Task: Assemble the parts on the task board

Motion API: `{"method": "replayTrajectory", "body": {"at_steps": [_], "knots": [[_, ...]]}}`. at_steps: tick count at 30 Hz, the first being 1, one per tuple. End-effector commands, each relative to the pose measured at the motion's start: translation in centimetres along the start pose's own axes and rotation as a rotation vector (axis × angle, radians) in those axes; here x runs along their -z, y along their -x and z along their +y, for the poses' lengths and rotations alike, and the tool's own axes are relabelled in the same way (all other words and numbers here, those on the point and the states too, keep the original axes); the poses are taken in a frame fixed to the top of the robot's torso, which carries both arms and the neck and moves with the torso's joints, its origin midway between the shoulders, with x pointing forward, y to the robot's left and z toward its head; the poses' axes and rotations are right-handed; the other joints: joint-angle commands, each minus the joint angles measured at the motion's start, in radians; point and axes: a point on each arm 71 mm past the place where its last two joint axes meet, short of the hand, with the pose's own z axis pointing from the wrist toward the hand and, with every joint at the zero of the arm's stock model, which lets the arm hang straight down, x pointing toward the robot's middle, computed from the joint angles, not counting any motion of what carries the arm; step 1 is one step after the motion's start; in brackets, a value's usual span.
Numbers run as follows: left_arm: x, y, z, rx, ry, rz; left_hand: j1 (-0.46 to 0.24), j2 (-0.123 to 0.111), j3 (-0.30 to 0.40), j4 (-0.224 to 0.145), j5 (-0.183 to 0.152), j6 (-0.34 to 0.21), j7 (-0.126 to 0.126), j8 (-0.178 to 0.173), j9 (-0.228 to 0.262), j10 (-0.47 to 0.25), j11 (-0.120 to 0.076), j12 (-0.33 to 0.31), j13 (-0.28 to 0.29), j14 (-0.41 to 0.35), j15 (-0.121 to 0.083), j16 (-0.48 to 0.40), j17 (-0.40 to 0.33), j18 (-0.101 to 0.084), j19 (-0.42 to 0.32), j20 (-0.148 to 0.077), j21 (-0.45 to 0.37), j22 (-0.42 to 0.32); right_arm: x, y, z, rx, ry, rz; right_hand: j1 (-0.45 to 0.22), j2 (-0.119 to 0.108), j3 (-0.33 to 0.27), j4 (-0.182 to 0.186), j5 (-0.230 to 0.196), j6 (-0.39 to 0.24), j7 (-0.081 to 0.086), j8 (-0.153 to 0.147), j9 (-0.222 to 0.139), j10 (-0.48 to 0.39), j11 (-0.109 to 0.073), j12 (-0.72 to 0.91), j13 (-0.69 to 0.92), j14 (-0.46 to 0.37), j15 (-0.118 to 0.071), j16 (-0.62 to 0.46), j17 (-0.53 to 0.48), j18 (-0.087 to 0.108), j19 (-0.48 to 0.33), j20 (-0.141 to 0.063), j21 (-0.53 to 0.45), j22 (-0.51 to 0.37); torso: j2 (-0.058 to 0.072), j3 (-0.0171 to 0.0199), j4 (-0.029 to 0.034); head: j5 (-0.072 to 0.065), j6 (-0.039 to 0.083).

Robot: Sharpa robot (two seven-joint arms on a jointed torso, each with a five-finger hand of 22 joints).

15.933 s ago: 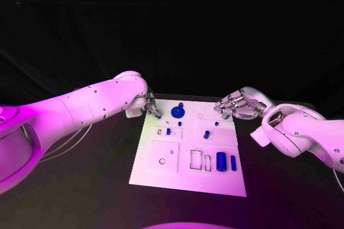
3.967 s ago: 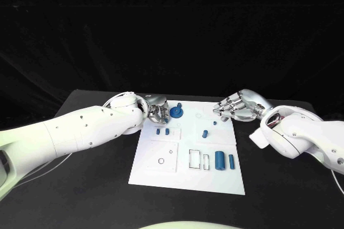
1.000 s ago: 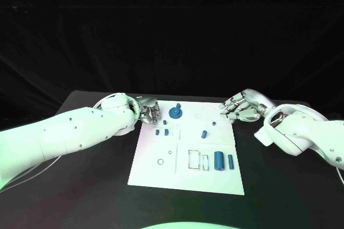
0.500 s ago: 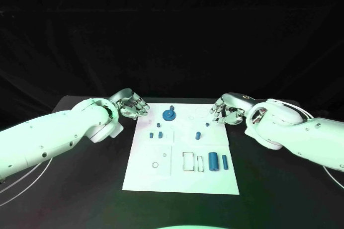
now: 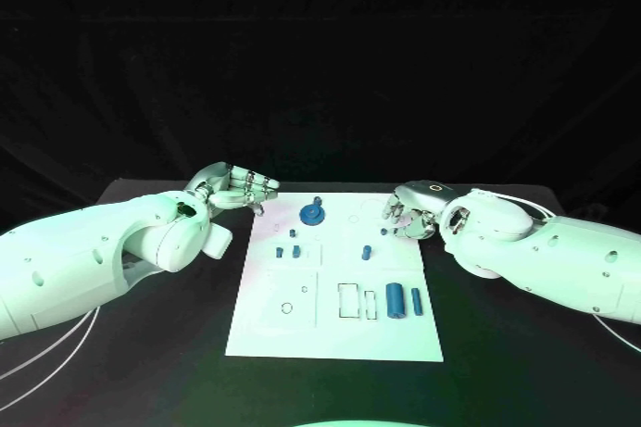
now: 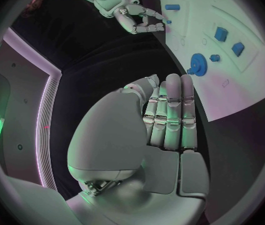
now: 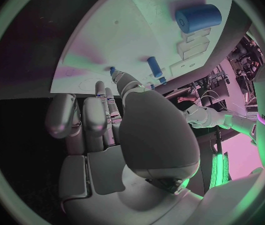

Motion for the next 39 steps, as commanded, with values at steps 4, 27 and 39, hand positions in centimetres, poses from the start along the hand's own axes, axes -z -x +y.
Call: {"method": "replayTrajectory", "body": {"at_steps": [4, 27, 39], "knots": [[0.3, -0.6, -0.7, 0.124, -0.059, 0.025, -0.003, 0.010, -0.007, -0.006, 0.000, -0.011, 0.005, -0.004, -0.002, -0.009, 0.003, 0.006, 0.001, -0.010, 0.003, -0.007, -0.005, 0.004, -0.009, 0.003, -0.008, -0.003, -0.4, -0.6, 0.3, 0.050, 0.008, 0.042, -0.005, 0.000, 0.017, -0.003, 0.004, 0.014, -0.003, 0.003, 0.002, 0.000, -0.001, -0.006, -0.001, 0.044, 0.007, 0.029, 0.022, -0.015, 0.012, 0.000, 0.028, 0.026, -0.001, 0.0005, 0.0003, 0.000, -0.001], [0.4, -1.2, -0.8, 0.140, -0.068, 0.038, -0.001, 0.021, -0.014, -0.013, 0.001, -0.012, 0.005, 0.000, -0.003, -0.014, 0.003, 0.017, 0.004, 0.006, 0.002, 0.003, -0.009, 0.005, 0.003, 0.004, -0.007, -0.004, -1.2, -2.5, 1.1, 0.031, 0.013, 0.095, -0.002, 0.005, 0.107, -0.021, -0.020, 0.049, -0.014, 0.013, 0.008, 0.035, -0.012, -0.002, 0.000, 0.041, 0.000, 0.098, 0.068, -0.026, 0.031, -0.004, 0.102, 0.095, 0.000, 0.0027, -0.0017, 0.011, -0.004], [0.4, -1.2, -0.7, 0.140, -0.059, 0.039, -0.001, 0.021, -0.014, -0.013, 0.001, -0.012, 0.005, 0.000, -0.003, -0.014, 0.003, 0.017, 0.004, 0.006, 0.002, 0.003, -0.009, 0.005, 0.003, 0.004, -0.007, -0.004, -1.2, -2.9, 1.3, 0.032, 0.007, 0.105, 0.003, 0.022, 0.158, -0.049, -0.058, 0.072, -0.023, 0.022, 0.014, 0.057, -0.020, -0.001, 0.001, 0.041, -0.008, 0.123, 0.083, -0.030, 0.039, -0.010, 0.128, 0.121, -0.001, 0.0017, -0.0015, 0.011, -0.007]]}}
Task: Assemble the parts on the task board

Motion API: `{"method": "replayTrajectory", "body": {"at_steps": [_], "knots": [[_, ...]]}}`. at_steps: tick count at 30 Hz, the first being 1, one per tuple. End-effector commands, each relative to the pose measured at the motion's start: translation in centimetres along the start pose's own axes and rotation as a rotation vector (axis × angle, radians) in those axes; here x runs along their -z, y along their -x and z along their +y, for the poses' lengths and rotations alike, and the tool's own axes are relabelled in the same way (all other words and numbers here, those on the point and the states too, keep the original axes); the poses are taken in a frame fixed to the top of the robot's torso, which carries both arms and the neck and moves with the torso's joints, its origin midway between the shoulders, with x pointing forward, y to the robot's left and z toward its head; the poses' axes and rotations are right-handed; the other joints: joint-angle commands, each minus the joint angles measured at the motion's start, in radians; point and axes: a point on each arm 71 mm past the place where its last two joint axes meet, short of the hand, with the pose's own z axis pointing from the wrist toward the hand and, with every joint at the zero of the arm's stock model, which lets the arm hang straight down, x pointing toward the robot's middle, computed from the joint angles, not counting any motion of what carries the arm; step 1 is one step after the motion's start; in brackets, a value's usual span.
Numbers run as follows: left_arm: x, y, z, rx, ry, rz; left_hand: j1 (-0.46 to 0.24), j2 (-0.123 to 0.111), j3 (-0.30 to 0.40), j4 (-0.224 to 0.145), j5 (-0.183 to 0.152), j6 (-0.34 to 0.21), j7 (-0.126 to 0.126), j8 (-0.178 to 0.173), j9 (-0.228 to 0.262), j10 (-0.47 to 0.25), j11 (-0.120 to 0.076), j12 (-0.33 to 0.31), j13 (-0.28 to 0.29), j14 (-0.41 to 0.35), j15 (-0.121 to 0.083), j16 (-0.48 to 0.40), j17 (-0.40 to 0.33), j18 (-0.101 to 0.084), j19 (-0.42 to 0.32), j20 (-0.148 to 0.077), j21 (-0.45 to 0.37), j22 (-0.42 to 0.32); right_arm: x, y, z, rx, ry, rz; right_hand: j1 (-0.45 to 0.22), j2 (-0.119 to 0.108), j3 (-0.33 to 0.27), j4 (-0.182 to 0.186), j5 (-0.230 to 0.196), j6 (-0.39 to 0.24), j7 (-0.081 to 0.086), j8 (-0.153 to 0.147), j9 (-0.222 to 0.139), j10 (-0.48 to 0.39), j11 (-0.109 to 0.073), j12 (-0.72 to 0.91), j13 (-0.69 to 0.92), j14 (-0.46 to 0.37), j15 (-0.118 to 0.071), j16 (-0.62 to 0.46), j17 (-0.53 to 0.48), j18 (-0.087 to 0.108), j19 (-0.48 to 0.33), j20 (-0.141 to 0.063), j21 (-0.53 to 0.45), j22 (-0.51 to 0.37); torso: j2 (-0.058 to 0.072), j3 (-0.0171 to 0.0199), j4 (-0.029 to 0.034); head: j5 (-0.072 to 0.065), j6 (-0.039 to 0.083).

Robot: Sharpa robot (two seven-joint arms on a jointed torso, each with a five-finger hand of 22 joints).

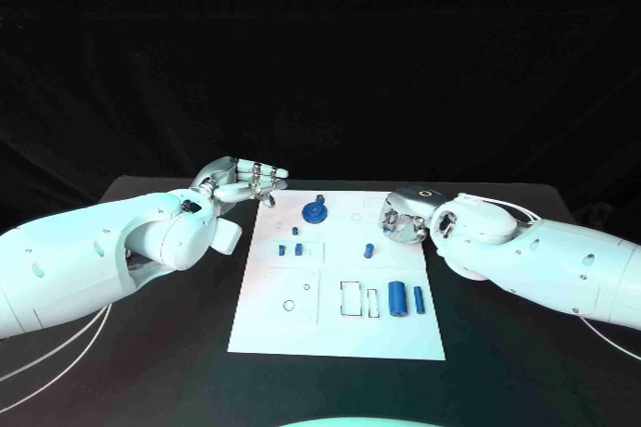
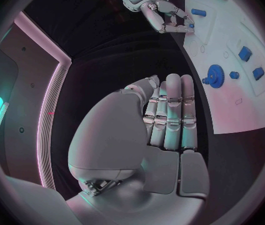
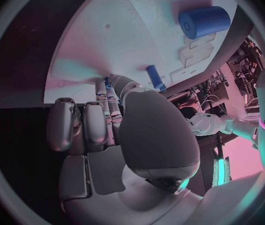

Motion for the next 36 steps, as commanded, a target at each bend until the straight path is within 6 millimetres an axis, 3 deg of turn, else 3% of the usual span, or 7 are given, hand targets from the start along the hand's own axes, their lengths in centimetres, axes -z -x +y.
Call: {"method": "replayTrajectory", "body": {"at_steps": [1, 7, 13, 25, 30, 36], "knots": [[0.0, -0.2, -0.1, 0.011, -0.006, 0.017, 0.001, 0.006, -0.004, -0.003, 0.001, -0.006, 0.000, 0.000, -0.002, -0.007, 0.003, 0.006, 0.001, 0.005, 0.002, 0.003, -0.002, 0.005, 0.006, 0.000, -0.003, -0.001, 0.1, -1.2, 0.2, 0.016, -0.004, 0.060, 0.007, 0.017, 0.018, -0.009, -0.019, 0.009, -0.001, 0.006, 0.002, 0.007, -0.001, -0.003, 0.001, 0.041, -0.008, 0.008, 0.005, -0.022, 0.009, 0.000, 0.008, 0.068, 0.000, -0.0008, 0.0000, -0.001, -0.001], [0.0, -0.2, -0.1, 0.010, -0.001, 0.015, 0.003, 0.006, -0.004, -0.006, 0.001, -0.007, 0.001, 0.000, -0.002, -0.009, 0.003, 0.007, 0.001, 0.004, 0.002, 0.002, -0.003, 0.005, 0.007, 0.000, -0.003, -0.002, 0.0, -1.2, 0.1, 0.042, -0.025, 0.053, 0.020, 0.033, 0.068, -0.041, -0.046, 0.023, -0.003, 0.011, 0.006, 0.022, -0.004, -0.004, 0.002, 0.040, -0.011, 0.017, 0.008, -0.024, 0.013, -0.003, 0.022, 0.082, -0.001, -0.0015, 0.0007, -0.002, -0.002], [0.0, -0.2, -0.1, 0.010, -0.009, 0.011, 0.005, 0.007, -0.004, -0.007, 0.001, -0.008, 0.001, 0.000, -0.002, -0.010, 0.003, 0.008, 0.002, 0.004, 0.002, 0.002, -0.003, 0.005, 0.007, 0.000, -0.003, -0.002, 0.0, -0.9, 0.2, 0.046, -0.028, 0.010, 0.013, 0.021, 0.140, -0.081, -0.037, 0.005, 0.011, -0.005, 0.001, 0.004, 0.008, -0.028, -0.004, 0.036, -0.001, 0.018, 0.001, -0.025, 0.009, 0.001, 0.029, 0.092, -0.002, -0.0017, 0.0004, -0.002, -0.001], [-0.1, -0.1, -0.2, 0.009, -0.018, 0.005, 0.008, 0.008, -0.004, -0.011, 0.002, -0.008, 0.002, 0.001, -0.002, -0.010, 0.004, 0.010, 0.002, 0.003, 0.002, 0.002, -0.004, 0.005, 0.007, -0.001, -0.003, -0.001, 0.6, -0.1, 0.4, 0.023, -0.016, -0.076, -0.025, 0.010, 0.162, -0.091, -0.049, 0.012, 0.009, -0.006, 0.003, 0.012, 0.008, -0.033, -0.003, 0.035, -0.001, 0.024, 0.000, -0.027, 0.014, 0.005, 0.042, 0.106, -0.002, -0.0022, -0.0005, 0.000, 0.007], [-0.1, -0.1, -0.1, 0.009, -0.019, 0.004, 0.010, 0.010, -0.003, -0.013, 0.002, -0.008, 0.002, 0.001, -0.002, -0.011, 0.004, 0.011, 0.002, 0.003, 0.002, 0.002, -0.005, 0.005, 0.007, -0.001, -0.003, -0.001, 0.8, 0.2, 0.4, 0.013, -0.024, -0.111, -0.045, 0.005, 0.176, -0.098, -0.010, 0.016, 0.008, -0.007, 0.004, 0.017, 0.007, -0.035, -0.003, 0.035, -0.002, 0.029, 0.001, -0.030, 0.021, 0.005, 0.055, 0.116, 0.000, -0.0002, 0.0003, 0.004, 0.010], [-0.1, 0.0, -0.1, 0.008, -0.019, 0.001, 0.010, 0.010, -0.003, -0.013, 0.002, -0.008, 0.003, 0.001, -0.002, -0.011, 0.004, 0.011, 0.002, 0.003, 0.002, 0.002, -0.005, 0.005, 0.007, -0.001, -0.003, -0.001, 1.1, 0.4, 0.4, -0.002, -0.028, -0.132, -0.071, 0.002, 0.172, -0.093, -0.027, 0.021, 0.005, -0.005, 0.006, 0.022, 0.005, -0.037, -0.002, 0.035, -0.002, 0.033, 0.001, -0.031, 0.025, 0.006, 0.061, 0.122, 0.000, 0.0001, -0.0005, 0.004, 0.010]]}}
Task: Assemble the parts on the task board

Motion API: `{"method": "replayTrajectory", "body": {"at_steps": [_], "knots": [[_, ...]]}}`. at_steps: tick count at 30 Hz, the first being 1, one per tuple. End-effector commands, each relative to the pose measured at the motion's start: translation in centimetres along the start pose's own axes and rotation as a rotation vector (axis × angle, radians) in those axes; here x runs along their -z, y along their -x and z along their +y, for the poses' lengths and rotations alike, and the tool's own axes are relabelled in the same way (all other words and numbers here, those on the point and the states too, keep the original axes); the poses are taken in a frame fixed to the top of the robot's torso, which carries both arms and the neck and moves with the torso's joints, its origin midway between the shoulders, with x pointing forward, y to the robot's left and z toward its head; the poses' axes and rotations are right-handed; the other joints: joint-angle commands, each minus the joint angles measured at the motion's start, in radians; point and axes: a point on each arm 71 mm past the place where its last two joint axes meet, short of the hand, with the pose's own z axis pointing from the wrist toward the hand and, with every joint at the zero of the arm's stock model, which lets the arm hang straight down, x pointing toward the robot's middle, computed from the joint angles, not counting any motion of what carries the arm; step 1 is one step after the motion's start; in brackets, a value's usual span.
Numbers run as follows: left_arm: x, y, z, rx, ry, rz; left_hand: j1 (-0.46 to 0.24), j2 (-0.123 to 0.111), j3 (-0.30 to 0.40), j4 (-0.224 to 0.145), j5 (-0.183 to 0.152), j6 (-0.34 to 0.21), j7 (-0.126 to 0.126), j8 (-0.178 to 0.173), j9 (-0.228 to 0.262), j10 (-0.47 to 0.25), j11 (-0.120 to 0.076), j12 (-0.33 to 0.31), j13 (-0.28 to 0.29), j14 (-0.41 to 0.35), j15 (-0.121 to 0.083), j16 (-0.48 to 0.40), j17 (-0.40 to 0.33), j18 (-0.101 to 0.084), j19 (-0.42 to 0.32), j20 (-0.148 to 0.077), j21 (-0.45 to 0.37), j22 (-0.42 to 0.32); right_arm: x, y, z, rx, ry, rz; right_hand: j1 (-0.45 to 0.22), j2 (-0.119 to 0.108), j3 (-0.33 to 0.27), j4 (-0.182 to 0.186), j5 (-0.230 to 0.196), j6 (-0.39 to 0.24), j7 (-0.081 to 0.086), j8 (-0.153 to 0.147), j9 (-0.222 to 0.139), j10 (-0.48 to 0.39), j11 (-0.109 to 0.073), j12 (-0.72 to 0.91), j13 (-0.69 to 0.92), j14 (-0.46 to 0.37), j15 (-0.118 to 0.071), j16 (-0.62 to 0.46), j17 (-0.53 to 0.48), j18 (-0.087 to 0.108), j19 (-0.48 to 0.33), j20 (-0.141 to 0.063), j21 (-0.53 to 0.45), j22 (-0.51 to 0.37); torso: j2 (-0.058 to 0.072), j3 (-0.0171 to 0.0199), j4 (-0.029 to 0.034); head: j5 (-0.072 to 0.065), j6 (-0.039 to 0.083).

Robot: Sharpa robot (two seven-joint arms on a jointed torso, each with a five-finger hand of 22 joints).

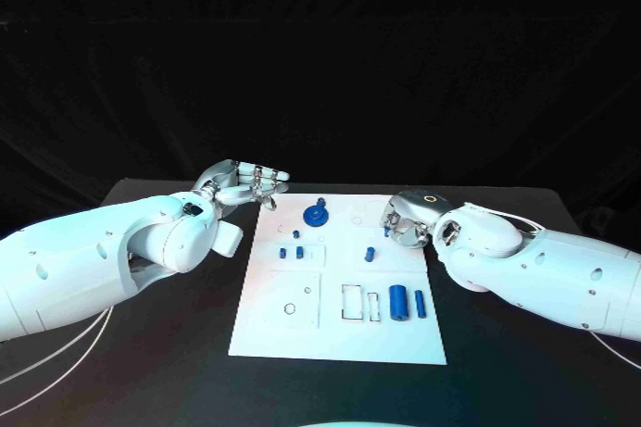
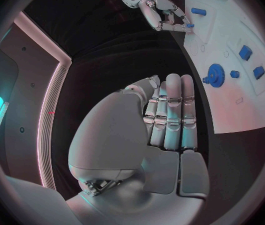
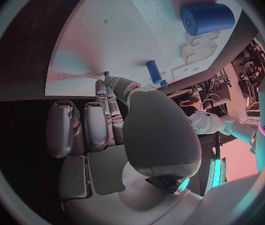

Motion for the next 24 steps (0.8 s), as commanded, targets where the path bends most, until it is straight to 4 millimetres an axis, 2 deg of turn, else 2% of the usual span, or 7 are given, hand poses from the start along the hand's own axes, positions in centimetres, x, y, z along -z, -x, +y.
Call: {"method": "replayTrajectory", "body": {"at_steps": [1, 12, 15, 20, 24], "knots": [[-0.1, -0.1, -0.1, 0.007, -0.016, 0.005, 0.007, 0.006, 0.000, -0.006, 0.002, -0.008, 0.003, 0.001, -0.001, -0.007, 0.000, 0.008, 0.002, 0.002, 0.002, 0.002, -0.001, 0.005, 0.007, -0.001, -0.003, -0.001, 0.2, 0.5, 0.0, -0.008, -0.011, -0.047, -0.013, -0.001, -0.001, 0.005, -0.015, 0.008, 0.000, 0.003, 0.003, 0.007, -0.001, -0.004, 0.000, 0.035, 0.005, 0.005, 0.000, -0.018, 0.007, 0.002, 0.007, 0.123, 0.001, 0.0008, -0.0004, 0.001, -0.001], [0.0, 0.1, -0.1, 0.005, -0.012, 0.001, 0.008, 0.006, -0.001, -0.007, 0.002, -0.008, 0.003, 0.001, -0.002, -0.008, 0.001, 0.008, 0.002, 0.002, 0.002, 0.002, -0.002, 0.005, 0.007, -0.001, -0.003, -0.001, 1.8, 2.4, 0.6, -0.043, 0.007, -0.064, -0.037, -0.002, -0.012, 0.010, -0.051, 0.012, -0.004, 0.004, 0.005, 0.011, -0.004, -0.007, 0.001, 0.036, 0.003, 0.010, 0.001, -0.019, 0.011, 0.002, 0.011, 0.127, 0.000, -0.0005, -0.0013, 0.001, -0.002], [0.0, 0.2, -0.1, 0.005, -0.012, -0.002, 0.008, 0.006, -0.001, -0.007, 0.002, -0.008, 0.003, 0.001, -0.002, -0.008, 0.001, 0.008, 0.002, 0.002, 0.002, 0.002, -0.002, 0.005, 0.007, -0.001, -0.003, -0.001, 2.5, 3.2, 1.7, -0.061, 0.038, -0.072, -0.042, -0.003, -0.016, 0.012, -0.058, 0.013, -0.005, 0.004, 0.006, 0.012, -0.004, -0.007, 0.001, 0.036, 0.003, 0.011, 0.001, -0.020, 0.013, 0.001, 0.014, 0.130, 0.000, -0.0004, -0.0017, 0.003, -0.003], [0.0, 0.1, -0.1, 0.005, -0.012, -0.001, 0.008, 0.006, -0.001, -0.008, 0.002, -0.008, 0.003, 0.001, -0.002, -0.008, 0.001, 0.008, 0.002, 0.002, 0.002, 0.002, -0.002, 0.005, 0.007, -0.001, -0.003, -0.001, 3.2, 4.0, 4.1, -0.088, 0.101, -0.086, -0.044, -0.003, -0.018, 0.012, -0.061, 0.013, -0.005, 0.004, 0.006, 0.013, -0.004, -0.007, 0.001, 0.036, 0.003, 0.012, 0.002, -0.021, 0.016, 0.001, 0.018, 0.132, -0.001, -0.0010, 0.0011, 0.003, -0.003], [0.0, 0.1, -0.1, 0.005, -0.013, 0.001, 0.009, 0.005, -0.001, -0.009, 0.001, -0.009, 0.004, 0.001, -0.002, -0.009, 0.001, 0.009, 0.002, 0.001, 0.002, 0.002, -0.002, 0.005, 0.007, -0.001, -0.003, -0.001, 3.4, 4.2, 6.6, -0.118, 0.166, -0.095, -0.044, -0.003, -0.018, 0.012, -0.061, 0.013, -0.005, 0.004, 0.006, 0.013, -0.005, -0.007, 0.001, 0.036, 0.003, 0.012, 0.002, -0.022, 0.017, 0.001, 0.019, 0.133, 0.000, -0.0014, 0.0026, 0.013, -0.005]]}}
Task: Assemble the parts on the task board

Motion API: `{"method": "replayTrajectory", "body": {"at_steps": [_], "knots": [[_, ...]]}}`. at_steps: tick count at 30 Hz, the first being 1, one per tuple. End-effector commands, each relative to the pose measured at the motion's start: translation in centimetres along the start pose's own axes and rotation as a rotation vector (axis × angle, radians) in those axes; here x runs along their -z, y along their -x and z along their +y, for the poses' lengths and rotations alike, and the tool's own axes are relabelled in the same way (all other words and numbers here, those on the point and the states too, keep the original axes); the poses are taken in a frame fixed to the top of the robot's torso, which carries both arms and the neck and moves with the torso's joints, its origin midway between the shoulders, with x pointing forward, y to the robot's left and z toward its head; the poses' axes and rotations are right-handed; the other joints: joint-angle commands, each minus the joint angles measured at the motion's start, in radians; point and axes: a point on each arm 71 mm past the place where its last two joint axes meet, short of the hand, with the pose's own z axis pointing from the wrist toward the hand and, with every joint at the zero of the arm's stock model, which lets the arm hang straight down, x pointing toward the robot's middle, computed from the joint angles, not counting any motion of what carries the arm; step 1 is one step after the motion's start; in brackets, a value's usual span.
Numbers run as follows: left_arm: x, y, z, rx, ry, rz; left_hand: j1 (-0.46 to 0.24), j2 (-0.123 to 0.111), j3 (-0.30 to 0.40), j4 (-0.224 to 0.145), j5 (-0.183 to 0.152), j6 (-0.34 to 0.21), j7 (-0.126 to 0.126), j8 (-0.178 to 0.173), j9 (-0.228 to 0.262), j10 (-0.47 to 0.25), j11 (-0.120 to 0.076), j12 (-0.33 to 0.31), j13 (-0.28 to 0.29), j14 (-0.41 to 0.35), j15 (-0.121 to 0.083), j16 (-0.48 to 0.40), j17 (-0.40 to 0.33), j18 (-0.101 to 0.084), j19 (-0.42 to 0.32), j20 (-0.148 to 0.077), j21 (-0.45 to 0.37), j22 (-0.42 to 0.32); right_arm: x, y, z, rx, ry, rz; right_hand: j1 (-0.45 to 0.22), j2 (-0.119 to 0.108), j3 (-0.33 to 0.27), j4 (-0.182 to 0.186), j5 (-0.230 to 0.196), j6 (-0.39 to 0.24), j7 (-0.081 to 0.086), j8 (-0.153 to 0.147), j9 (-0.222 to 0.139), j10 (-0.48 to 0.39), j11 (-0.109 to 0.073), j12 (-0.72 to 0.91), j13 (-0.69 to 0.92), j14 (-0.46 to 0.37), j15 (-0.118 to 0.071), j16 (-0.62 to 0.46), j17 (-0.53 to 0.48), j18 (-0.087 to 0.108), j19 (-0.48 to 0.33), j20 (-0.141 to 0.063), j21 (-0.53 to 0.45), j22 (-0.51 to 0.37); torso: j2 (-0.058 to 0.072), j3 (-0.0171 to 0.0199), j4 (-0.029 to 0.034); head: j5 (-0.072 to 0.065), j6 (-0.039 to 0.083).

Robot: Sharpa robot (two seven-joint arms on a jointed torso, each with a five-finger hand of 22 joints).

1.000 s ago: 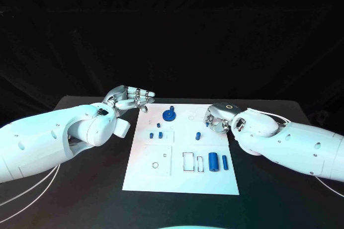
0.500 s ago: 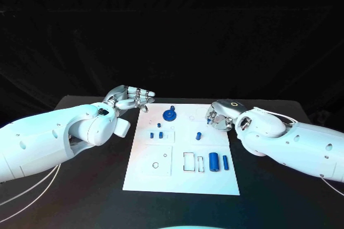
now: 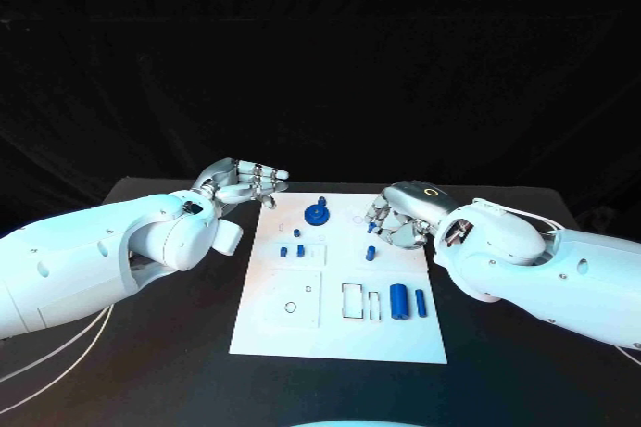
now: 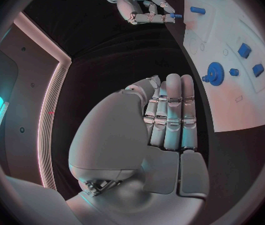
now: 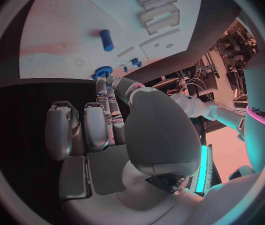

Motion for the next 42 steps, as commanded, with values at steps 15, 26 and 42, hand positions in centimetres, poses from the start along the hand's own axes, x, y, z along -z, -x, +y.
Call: {"method": "replayTrajectory", "body": {"at_steps": [15, 26, 42], "knots": [[0.0, -0.8, -0.2, 0.024, -0.011, 0.017, 0.005, 0.001, 0.002, -0.006, 0.001, -0.006, 0.000, 0.001, -0.001, -0.006, -0.002, 0.005, 0.001, 0.001, 0.002, 0.002, -0.002, 0.005, 0.007, -0.001, -0.003, -0.001, -1.4, -3.4, 6.8, -0.100, 0.173, 0.046, -0.010, 0.002, -0.007, -0.001, 0.000, 0.005, 0.002, 0.002, 0.000, 0.007, 0.001, -0.004, 0.000, 0.036, 0.002, 0.004, 0.000, -0.007, 0.008, -0.002, 0.006, 0.135, 0.001, -0.0007, 0.0010, 0.085, -0.037], [-0.1, -1.5, -0.3, 0.034, -0.017, 0.025, 0.002, 0.000, -0.001, -0.007, 0.001, -0.008, 0.002, 0.000, -0.002, -0.009, 0.000, 0.006, 0.001, 0.000, 0.003, 0.001, -0.004, 0.005, 0.006, -0.001, -0.003, -0.001, -1.9, -6.9, 7.9, -0.130, 0.185, 0.092, -0.011, 0.004, -0.008, -0.002, 0.005, 0.005, 0.002, 0.001, 0.001, 0.007, 0.001, -0.005, 0.000, 0.036, 0.002, 0.006, 0.001, -0.008, 0.012, -0.003, 0.011, 0.138, 0.002, -0.0014, 0.0034, 0.120, -0.051], [-0.2, -2.2, -0.5, 0.039, -0.025, 0.039, 0.001, 0.000, -0.002, -0.007, 0.001, -0.010, 0.003, 0.000, -0.002, -0.011, 0.000, 0.006, 0.001, -0.001, 0.004, 0.001, -0.004, 0.005, 0.005, 0.000, -0.003, -0.001, -2.3, -9.2, 8.0, -0.108, 0.181, 0.137, -0.011, 0.006, -0.010, -0.002, 0.009, 0.004, 0.002, 0.001, 0.001, 0.007, 0.001, -0.005, 0.000, 0.036, 0.002, 0.007, 0.001, -0.009, 0.014, -0.003, 0.014, 0.140, 0.001, -0.0005, -0.0004, 0.148, -0.068]]}}
